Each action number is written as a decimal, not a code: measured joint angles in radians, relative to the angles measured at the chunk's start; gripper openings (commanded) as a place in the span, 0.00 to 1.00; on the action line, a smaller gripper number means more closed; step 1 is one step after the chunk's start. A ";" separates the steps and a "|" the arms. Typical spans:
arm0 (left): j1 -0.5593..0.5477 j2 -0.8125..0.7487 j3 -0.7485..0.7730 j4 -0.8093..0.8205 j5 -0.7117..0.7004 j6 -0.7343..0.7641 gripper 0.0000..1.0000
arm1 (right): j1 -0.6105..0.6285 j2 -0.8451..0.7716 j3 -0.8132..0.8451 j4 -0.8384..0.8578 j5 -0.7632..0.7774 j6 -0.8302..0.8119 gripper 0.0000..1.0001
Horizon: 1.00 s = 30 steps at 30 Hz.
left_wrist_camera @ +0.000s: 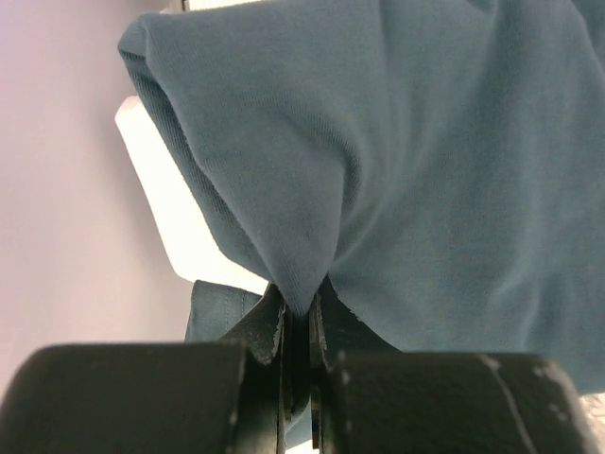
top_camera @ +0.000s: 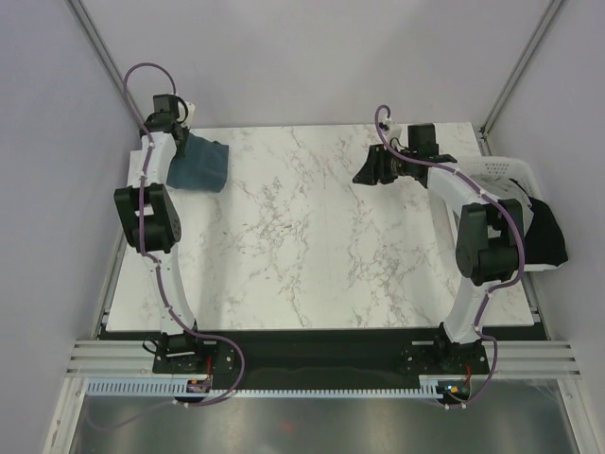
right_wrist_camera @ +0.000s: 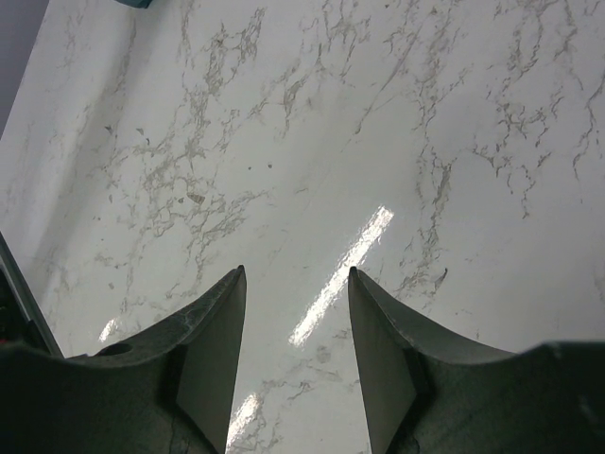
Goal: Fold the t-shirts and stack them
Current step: Neatly place the folded tshirt to the corner
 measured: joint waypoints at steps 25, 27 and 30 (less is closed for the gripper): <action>0.073 -0.097 -0.061 0.134 -0.051 0.098 0.02 | -0.029 0.032 -0.019 0.019 -0.039 0.029 0.55; 0.073 -0.099 -0.064 0.134 -0.043 0.097 0.02 | -0.030 0.039 -0.020 0.021 -0.039 0.030 0.55; 0.073 -0.108 -0.070 0.128 -0.017 0.092 0.02 | -0.032 0.044 -0.021 0.021 -0.040 0.032 0.55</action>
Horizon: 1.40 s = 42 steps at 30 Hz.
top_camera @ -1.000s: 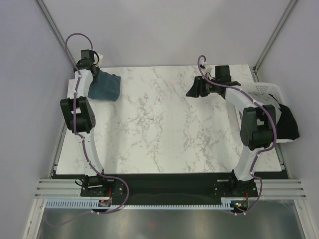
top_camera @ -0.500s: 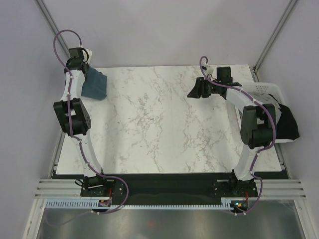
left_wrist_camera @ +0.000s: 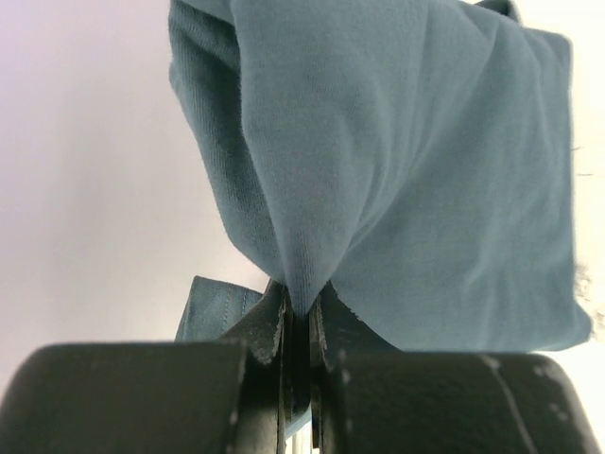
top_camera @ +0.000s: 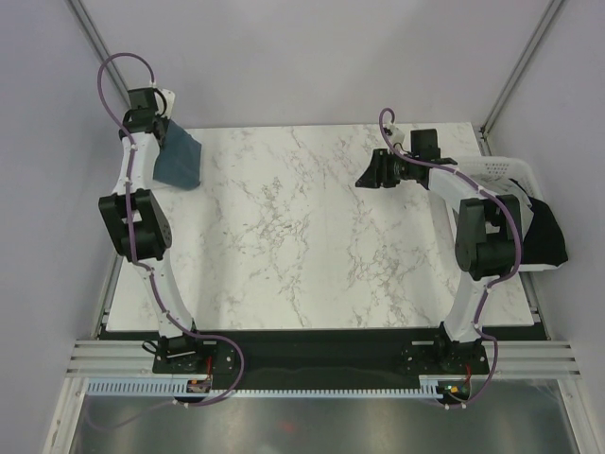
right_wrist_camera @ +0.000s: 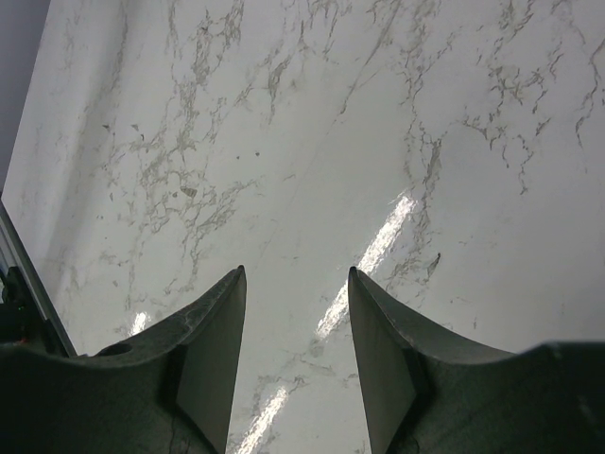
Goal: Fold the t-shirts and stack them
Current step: Neatly place the folded tshirt to the corner
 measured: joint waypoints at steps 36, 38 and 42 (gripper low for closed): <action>0.042 0.233 0.058 0.118 -0.253 0.057 0.04 | -0.034 0.039 -0.028 0.023 -0.040 0.027 0.55; 0.044 0.243 0.058 0.130 -0.258 0.057 0.25 | -0.037 0.039 -0.029 0.026 -0.040 0.029 0.55; 0.044 0.251 0.057 0.177 -0.291 0.067 1.00 | -0.044 0.039 -0.033 0.038 -0.043 0.034 0.55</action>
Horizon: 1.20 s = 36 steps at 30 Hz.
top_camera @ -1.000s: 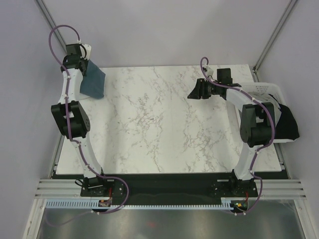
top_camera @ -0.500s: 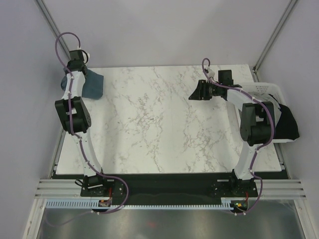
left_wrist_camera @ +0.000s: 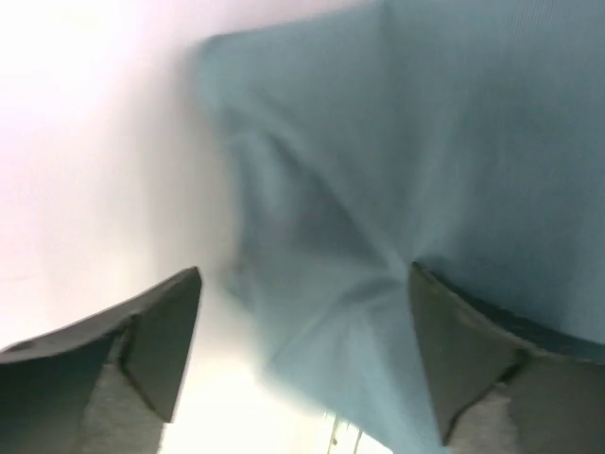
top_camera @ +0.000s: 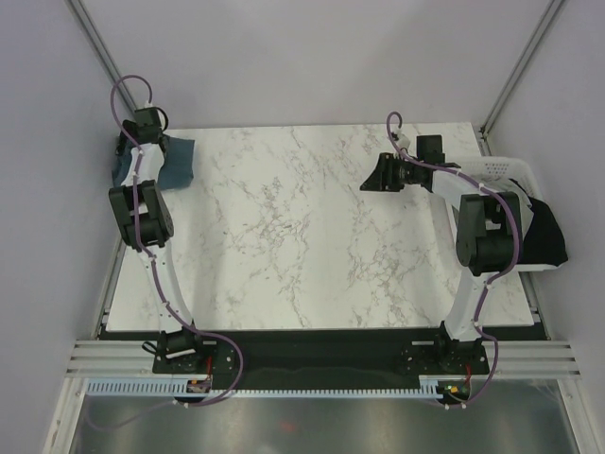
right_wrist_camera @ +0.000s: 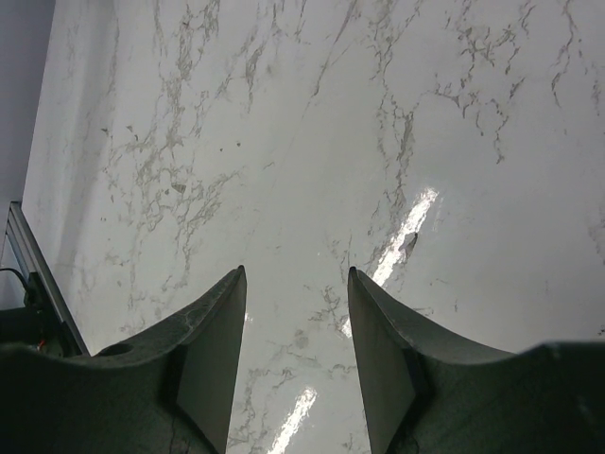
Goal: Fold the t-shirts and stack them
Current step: Neatly place the folded tshirt to the corner
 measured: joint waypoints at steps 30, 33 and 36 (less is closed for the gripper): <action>-0.154 -0.785 -0.637 -0.009 0.765 -0.492 1.00 | -0.030 -0.624 -0.225 0.139 0.395 -0.073 0.98; -0.150 -0.722 -0.580 -0.010 0.623 -0.454 1.00 | -0.029 -0.684 -0.287 0.150 0.403 -0.085 0.98; -0.145 -0.641 -0.519 -0.003 0.475 -0.423 1.00 | -0.028 -0.705 -0.333 0.149 0.403 -0.094 0.98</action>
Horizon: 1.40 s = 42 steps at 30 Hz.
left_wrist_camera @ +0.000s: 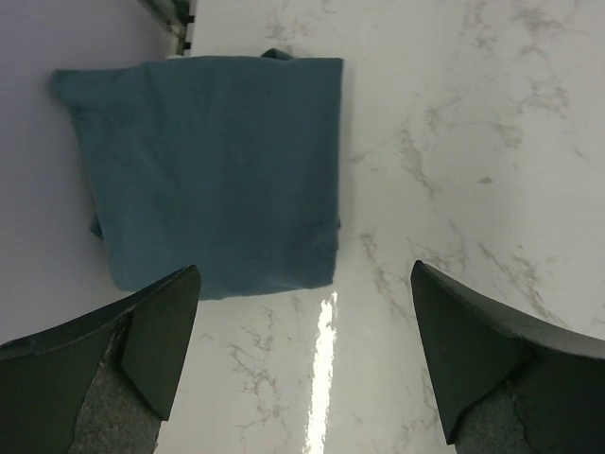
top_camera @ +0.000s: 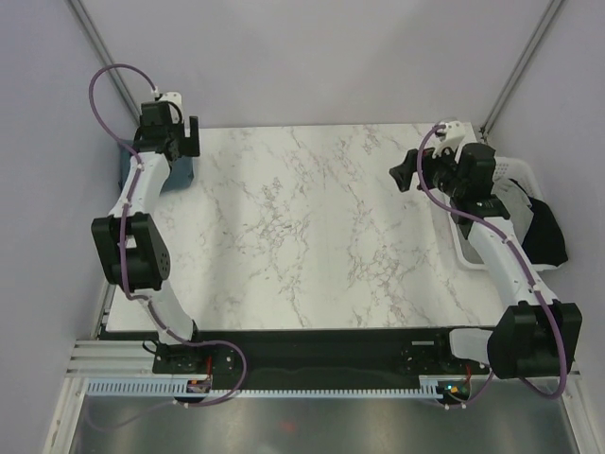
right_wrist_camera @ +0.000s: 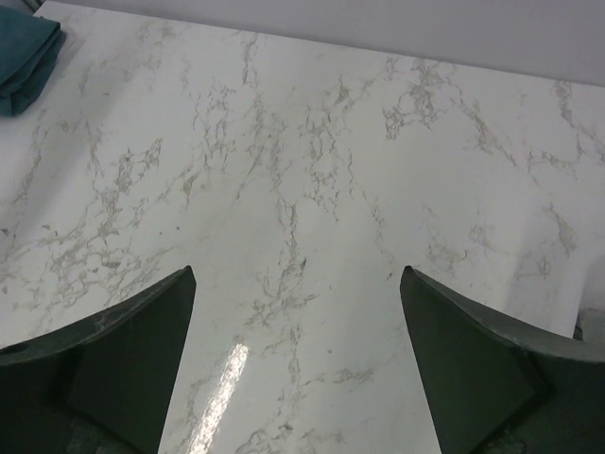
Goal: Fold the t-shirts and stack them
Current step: Neatly place the folded tshirt to the corner
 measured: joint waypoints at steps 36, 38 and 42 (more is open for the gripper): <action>0.212 0.745 0.661 0.039 -0.113 -0.022 0.92 | -0.175 -0.084 -0.149 -0.062 -0.157 0.013 0.98; 0.212 0.757 0.675 0.044 -0.112 -0.024 0.91 | -0.181 -0.084 -0.164 -0.056 -0.162 0.016 0.98; 0.212 0.766 0.688 0.063 -0.112 -0.031 0.91 | -0.190 -0.084 -0.182 -0.048 -0.173 0.024 0.98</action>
